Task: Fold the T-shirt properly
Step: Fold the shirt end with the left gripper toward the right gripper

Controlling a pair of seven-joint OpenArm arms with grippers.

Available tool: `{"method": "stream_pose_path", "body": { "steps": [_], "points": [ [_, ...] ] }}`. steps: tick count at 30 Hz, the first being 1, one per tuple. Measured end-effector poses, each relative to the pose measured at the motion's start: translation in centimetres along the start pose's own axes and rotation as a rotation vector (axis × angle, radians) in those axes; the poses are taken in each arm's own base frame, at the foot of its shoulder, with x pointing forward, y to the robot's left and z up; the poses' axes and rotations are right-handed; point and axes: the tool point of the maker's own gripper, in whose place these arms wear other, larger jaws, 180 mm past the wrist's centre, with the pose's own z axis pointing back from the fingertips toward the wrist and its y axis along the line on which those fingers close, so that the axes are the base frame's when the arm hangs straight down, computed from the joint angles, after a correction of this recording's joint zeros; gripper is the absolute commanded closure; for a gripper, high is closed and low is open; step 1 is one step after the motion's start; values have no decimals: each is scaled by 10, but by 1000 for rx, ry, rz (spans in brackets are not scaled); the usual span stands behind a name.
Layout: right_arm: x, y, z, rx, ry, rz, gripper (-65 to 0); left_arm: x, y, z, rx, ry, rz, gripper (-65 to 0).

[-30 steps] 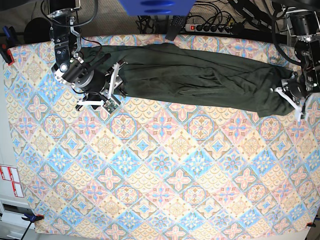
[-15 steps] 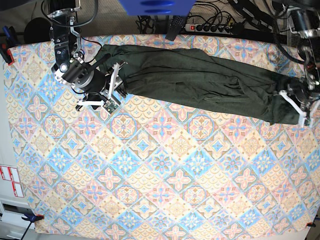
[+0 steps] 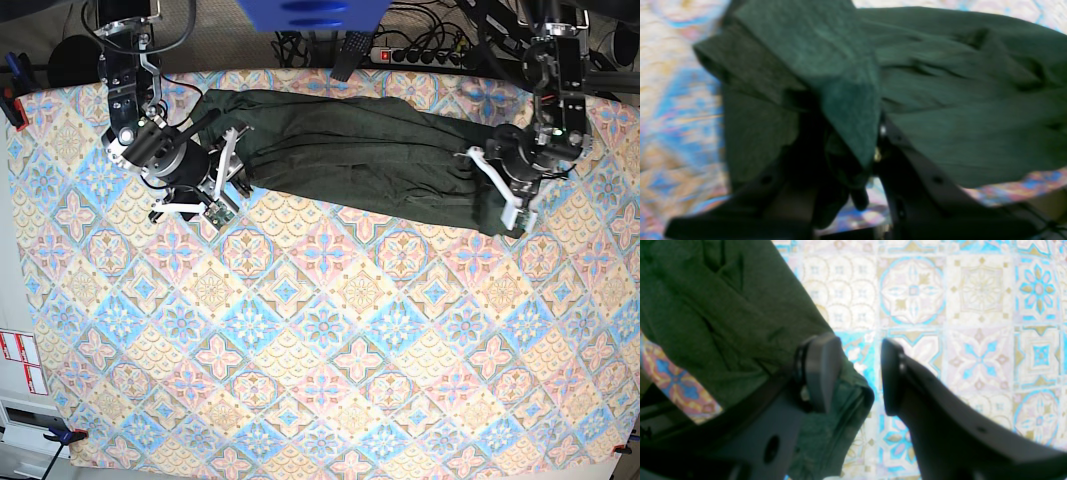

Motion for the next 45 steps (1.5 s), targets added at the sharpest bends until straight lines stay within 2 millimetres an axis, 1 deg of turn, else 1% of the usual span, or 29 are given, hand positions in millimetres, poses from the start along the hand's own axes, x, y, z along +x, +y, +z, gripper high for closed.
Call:
{"method": "stream_pose_path", "body": {
  "steps": [3, 6, 11, 13, 14, 17, 20, 21, 22, 24, 26, 28, 29, 30, 32, 33, 35, 37, 38, 41, 45],
  "points": [
    [0, 0, 0, 0, 0, 0, -236, -1, -21, -6, -46, -1, 7, 0],
    [0, 0, 0, 0, 0, 0, -236, -1, -35, -9, -76, -2, 17, 0],
    [0, 0, 0, 0, -1, -1, -236, -3, -64, -15, -137, 5, 5, -7],
    [0, 0, 0, -1, 0, 0, -236, -2, -71, -16, -154, 5, 0, -52],
    [0, 0, 0, -1, 1, -1, -236, -3, -73, -16, -159, 7, -5, -84],
    [0, 0, 0, 0, -2, -2, -236, -6, -81, -17, -176, 26, -24, -210],
    [0, 0, 0, -1, 0, -1, -236, -24, -84, -16, -190, 121, -26, -302],
    [-1, 0, 0, -1, 2, -1, -236, -27, -84, -14, -188, 137, -30, -318],
    [-1, 0, 0, 0, 2, -2, -236, -25, -84, -12, -185, 129, -36, -328],
    [-1, 0, 0, 1, 2, -2, -236, -12, -85, -5, -182, 85, -49, -336],
    [-1, 1, 0, 1, 0, -4, -236, 6, -77, 6, -168, 16, -40, -334],
    [-1, 0, 0, -1, 2, -2, -236, 21, -54, 18, -104, -42, -11, -333],
    [-2, 0, 0, 0, 4, -3, -236, 25, -43, 22, -79, -63, 13, -333],
    [-2, 0, 0, 0, 4, -3, -238, 27, -33, 25, -64, -72, 43, -333],
    [-1, 1, 0, 3, 1, -1, -241, 28, -6, 33, -13, -87, 81, -333],
    [-5, 0, 2, 0, 9, -6, -241, 30, 7, 38, 10, -94, 85, -333],
    [-26, -6, 8, -10, 71, -32, -247, 34, 27, 47, 52, -110, 84, -333],
    [-54, -16, 16, -56, 182, -40, -268, 35, 39, 53, 74, -110, 69, -333],
    [-61, -20, 19, -67, 208, -49, -275, 37, 42, 55, 78, -114, 69, -333],
    [-60, -25, 21, -75, 199, -65, -275, 36, 48, 57, 91, -114, 74, -333],
    [-74, -25, 24, -75, 225, -105, -277, 38, 56, 60, 112, -108, 53, -333]
  ]
}}
